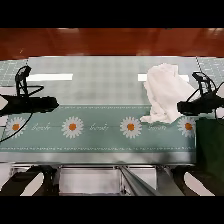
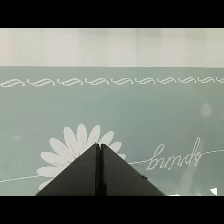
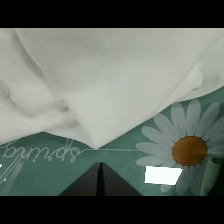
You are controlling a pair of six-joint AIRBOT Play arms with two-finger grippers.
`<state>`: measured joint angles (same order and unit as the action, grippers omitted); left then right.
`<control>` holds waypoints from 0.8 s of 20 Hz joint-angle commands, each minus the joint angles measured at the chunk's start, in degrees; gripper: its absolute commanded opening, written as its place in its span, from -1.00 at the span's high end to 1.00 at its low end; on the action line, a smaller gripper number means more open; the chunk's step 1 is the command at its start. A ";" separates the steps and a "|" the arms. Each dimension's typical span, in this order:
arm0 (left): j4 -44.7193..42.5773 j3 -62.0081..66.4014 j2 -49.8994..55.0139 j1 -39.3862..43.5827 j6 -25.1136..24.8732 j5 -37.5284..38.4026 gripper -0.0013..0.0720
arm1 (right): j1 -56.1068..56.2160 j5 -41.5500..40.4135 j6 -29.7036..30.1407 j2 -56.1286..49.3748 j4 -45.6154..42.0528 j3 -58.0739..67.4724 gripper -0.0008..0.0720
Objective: Fold the shirts.
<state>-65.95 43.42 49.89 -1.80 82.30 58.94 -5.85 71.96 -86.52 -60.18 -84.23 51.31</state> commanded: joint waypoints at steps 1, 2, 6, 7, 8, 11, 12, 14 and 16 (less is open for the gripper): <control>-0.02 0.07 0.00 0.00 0.00 -0.02 0.92 | -0.04 0.02 -0.02 0.00 0.02 0.00 0.92; -0.02 0.07 0.00 0.00 0.00 -0.02 0.92 | -0.04 0.02 -0.02 0.00 0.00 0.00 0.92; -0.02 0.07 0.00 0.00 -0.02 -0.02 0.92 | -0.04 0.02 -0.02 0.00 0.02 0.00 0.92; -0.02 0.07 0.00 0.00 0.00 -0.02 0.92 | -0.04 0.02 -0.02 0.00 0.00 0.00 0.92; -0.02 0.07 0.00 0.00 0.00 -0.02 0.92 | -0.04 0.02 -0.02 0.00 0.00 0.00 0.92; -0.02 0.07 0.00 0.00 -0.02 -0.02 0.92 | -0.04 0.02 -0.02 0.00 0.02 0.00 0.92; -0.02 0.07 0.00 0.00 0.00 -0.02 0.92 | -0.04 0.02 -0.02 0.00 0.02 0.00 0.92; -0.02 0.07 0.00 0.02 0.00 -0.02 0.92 | -0.04 -0.04 -0.02 0.00 -0.02 0.00 0.92; -0.02 0.07 0.15 0.00 -0.02 -1.60 0.92 | -0.04 -0.22 -0.04 0.00 0.02 0.00 0.92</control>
<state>-65.98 43.42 49.91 -1.80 82.30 58.81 -5.85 71.94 -86.52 -60.18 -84.23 51.31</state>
